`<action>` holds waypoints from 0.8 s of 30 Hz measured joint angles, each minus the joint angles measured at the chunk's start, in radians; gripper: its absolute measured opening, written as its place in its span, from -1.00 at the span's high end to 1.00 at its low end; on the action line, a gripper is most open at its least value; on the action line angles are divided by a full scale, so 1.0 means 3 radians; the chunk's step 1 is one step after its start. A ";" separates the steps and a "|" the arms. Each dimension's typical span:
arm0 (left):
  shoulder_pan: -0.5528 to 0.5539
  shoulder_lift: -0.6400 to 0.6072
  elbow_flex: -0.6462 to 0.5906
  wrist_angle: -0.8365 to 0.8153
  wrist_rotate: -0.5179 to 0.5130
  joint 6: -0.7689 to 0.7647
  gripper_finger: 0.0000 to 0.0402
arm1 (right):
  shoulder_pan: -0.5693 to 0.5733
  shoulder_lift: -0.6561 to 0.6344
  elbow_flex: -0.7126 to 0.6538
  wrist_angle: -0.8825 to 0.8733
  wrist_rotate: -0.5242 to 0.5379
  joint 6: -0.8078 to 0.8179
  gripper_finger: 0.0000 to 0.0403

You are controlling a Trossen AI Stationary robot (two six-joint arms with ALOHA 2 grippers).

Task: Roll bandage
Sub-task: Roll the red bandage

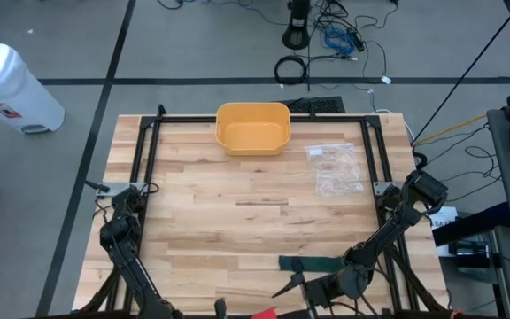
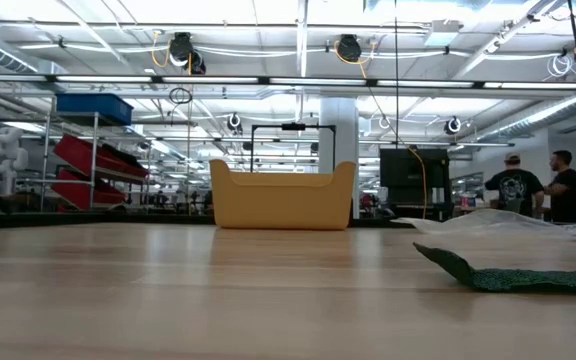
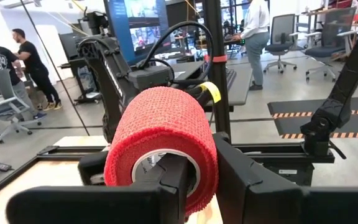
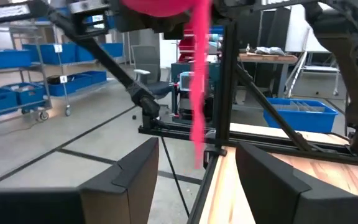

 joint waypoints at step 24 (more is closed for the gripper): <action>0.0131 0.0000 0.0000 -0.0031 0.0319 -0.0079 0.68 | 0.0338 -0.0149 0.0690 -0.0671 0.0475 -0.1432 0.02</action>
